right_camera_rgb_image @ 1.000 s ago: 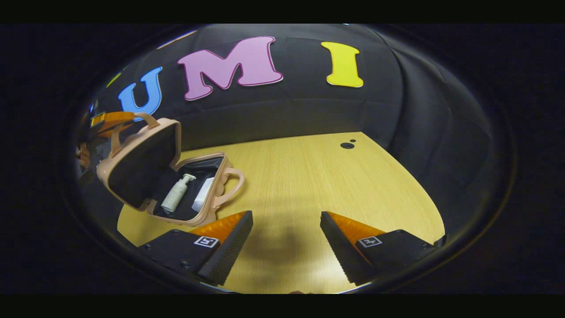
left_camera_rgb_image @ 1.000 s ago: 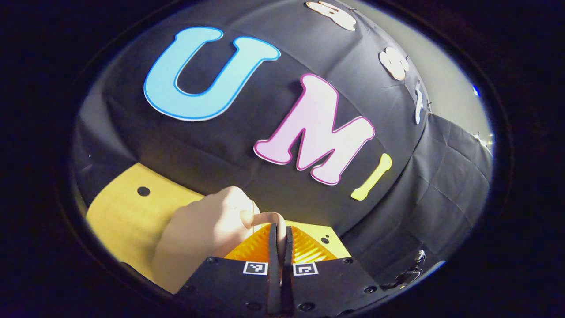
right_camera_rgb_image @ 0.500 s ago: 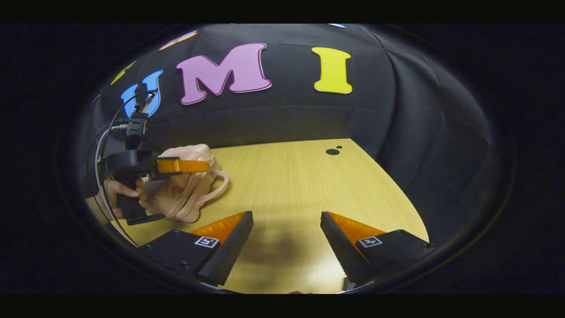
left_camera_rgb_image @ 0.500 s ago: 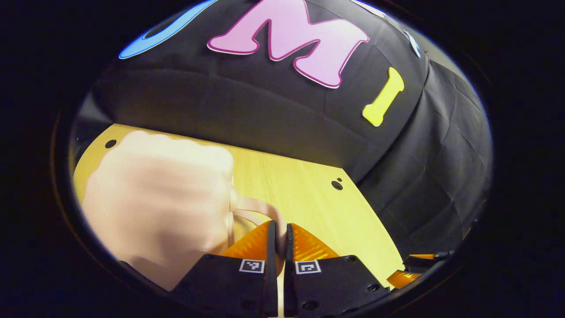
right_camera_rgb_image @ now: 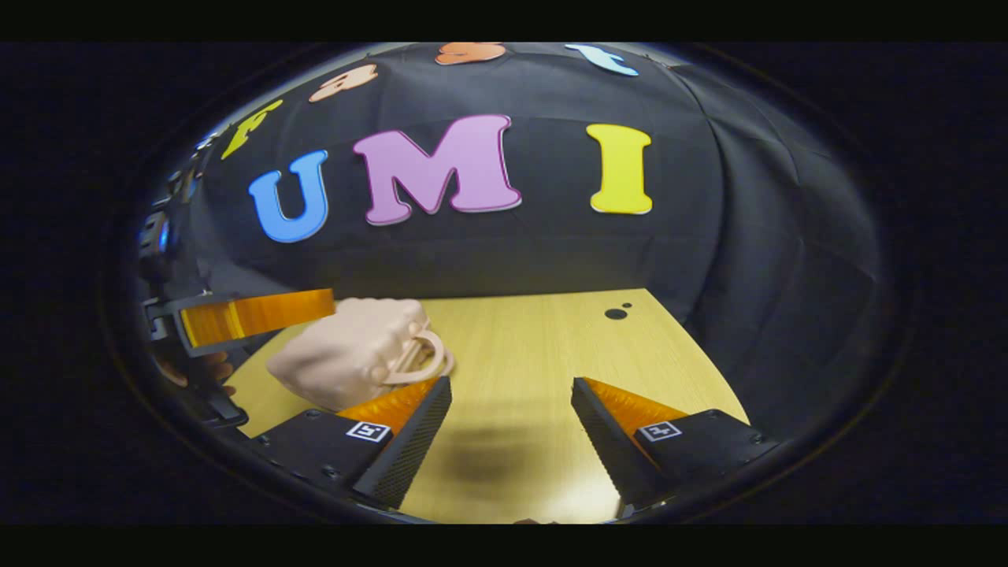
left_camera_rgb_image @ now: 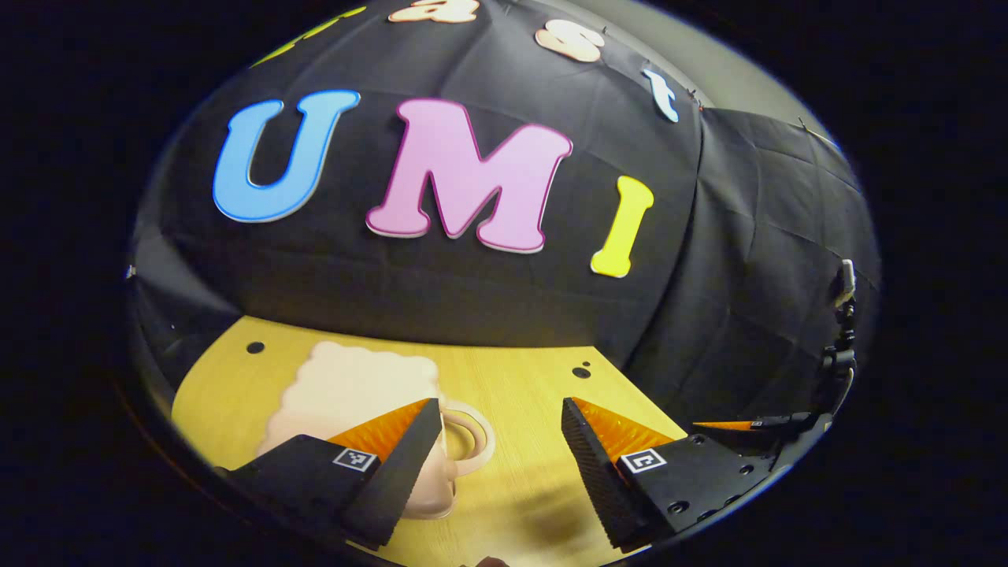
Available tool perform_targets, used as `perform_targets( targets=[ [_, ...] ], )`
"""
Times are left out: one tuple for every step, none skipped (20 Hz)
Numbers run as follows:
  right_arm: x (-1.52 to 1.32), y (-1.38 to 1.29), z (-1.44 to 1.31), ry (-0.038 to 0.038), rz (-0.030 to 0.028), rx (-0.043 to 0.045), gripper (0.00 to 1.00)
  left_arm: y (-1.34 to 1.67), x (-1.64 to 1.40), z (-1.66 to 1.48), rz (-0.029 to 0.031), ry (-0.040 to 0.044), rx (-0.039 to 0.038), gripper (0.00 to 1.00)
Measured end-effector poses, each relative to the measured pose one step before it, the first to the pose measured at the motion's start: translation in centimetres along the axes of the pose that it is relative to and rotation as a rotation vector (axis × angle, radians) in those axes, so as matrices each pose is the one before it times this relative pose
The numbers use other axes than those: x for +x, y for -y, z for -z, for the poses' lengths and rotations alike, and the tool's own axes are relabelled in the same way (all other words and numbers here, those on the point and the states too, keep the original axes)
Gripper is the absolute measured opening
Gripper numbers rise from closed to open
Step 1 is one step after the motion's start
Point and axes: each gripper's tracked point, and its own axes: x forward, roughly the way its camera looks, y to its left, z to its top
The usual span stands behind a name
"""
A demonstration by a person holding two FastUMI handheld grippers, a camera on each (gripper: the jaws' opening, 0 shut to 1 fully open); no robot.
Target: First open the suitcase, pack the skin care products into it, and then close the suitcase.
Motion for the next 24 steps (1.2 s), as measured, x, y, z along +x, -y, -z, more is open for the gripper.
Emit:
perform_targets(
  targets=[
    [-1.181,-0.815,-1.083,0.02400,-0.00599,0.00317,0.98,-0.363,-2.643,-1.340,-0.03055,0.03412,0.02328,0.96],
    [-1.090,-0.703,-1.036,0.02245,0.00226,-0.01283,0.98,-0.653,-2.409,-1.378,-0.03853,0.02702,0.02358,0.96],
    [-1.086,-0.444,-0.969,0.02242,0.00511,-0.02952,0.98,-0.788,-2.048,-1.184,-0.02873,0.02214,0.01922,0.96],
    [-1.234,-0.538,-1.163,0.02821,0.00190,-0.02624,0.98,-0.632,-2.049,-0.947,-0.02497,0.02165,0.00548,0.96],
    [-1.181,-0.761,-1.055,0.03090,-0.00511,-0.01601,0.97,-0.396,-2.129,-0.621,-0.01164,0.01695,-0.00137,0.96],
    [-0.980,-0.814,-1.193,0.03352,-0.01146,-0.00550,0.98,-0.671,-1.830,-0.777,-0.01816,0.02341,-0.00817,0.96],
    [-0.965,-0.731,-1.065,0.03309,-0.01148,-0.00135,0.98,-0.764,-1.532,-0.768,-0.01698,0.01969,-0.01152,0.96],
    [-0.796,-0.724,-0.980,0.02917,-0.00903,-0.00020,0.98,-0.629,-1.304,-0.601,-0.02178,0.01661,-0.01631,0.96],
    [-0.566,-0.798,-0.791,0.02306,-0.01377,0.00016,0.97,-0.419,-1.144,-0.364,-0.01309,0.01324,-0.01378,0.96],
    [-0.655,-0.677,-0.578,0.01579,-0.01318,-0.00003,0.97,-0.299,-0.697,0.311,-0.01212,0.00841,-0.00137,0.96],
    [-0.765,-0.881,-0.272,0.00893,-0.01575,-0.00055,0.97,-0.616,-1.039,0.192,-0.01606,0.00391,0.01077,0.96],
    [-0.460,-0.760,-0.168,0.00457,-0.01514,-0.00300,0.97,-0.515,-0.754,0.166,-0.01120,-0.00165,0.01800,0.96],
    [-0.338,-0.536,0.067,-0.00097,-0.01123,-0.00254,0.97,-0.289,-0.576,0.244,-0.01312,-0.01174,0.01739,0.96],
    [-0.133,-0.378,0.081,-0.00150,-0.00580,0.00106,0.97,-0.335,-0.378,-0.105,-0.01369,-0.00544,0.00754,0.96],
    [-0.303,-0.504,0.218,-0.01115,-0.01103,0.00513,0.97,-0.224,-0.338,-0.190,-0.00407,-0.00602,-0.00021,0.96],
    [0.024,-0.630,0.054,-0.00326,-0.01287,0.00166,0.97,0.436,-0.063,-0.402,0.00678,0.00715,0.00043,0.96],
    [-0.146,-0.437,-0.228,0.00198,-0.00520,-0.00456,0.97,-0.216,-0.115,-0.347,-0.00368,0.00629,-0.00075,0.96],
    [-0.056,-0.416,-0.154,0.00118,-0.00765,-0.00732,0.97,-0.159,0.012,-0.166,-0.00352,-0.00375,-0.00087,0.96],
    [0.035,-0.400,-0.159,0.00220,-0.00961,-0.00613,0.97,0.053,-0.182,-0.150,0.00070,0.00202,-0.00022,0.96],
    [-0.033,-0.409,0.072,0.00229,-0.00670,-0.00378,0.97,0.067,-0.217,-0.371,0.00348,0.00631,0.00363,0.96],
    [0.004,-0.178,0.003,0.00130,-0.00406,-0.00130,0.98,-0.070,-0.190,-0.292,-0.00333,0.00349,0.00532,0.92],
    [0.080,-0.202,-0.017,0.00152,-0.00452,0.00383,0.97,-0.030,-0.155,-0.163,-0.00427,0.00065,0.00311,0.96],
    [0.051,-0.360,0.149,-0.00086,-0.00507,0.00575,0.97,0.027,-0.046,-0.096,-0.00450,0.00019,0.00131,0.92],
    [-0.086,-0.208,0.030,0.00122,-0.00152,0.00417,0.97,-0.005,0.085,-0.023,-0.00505,-0.00054,0.00117,0.96]
  ],
)
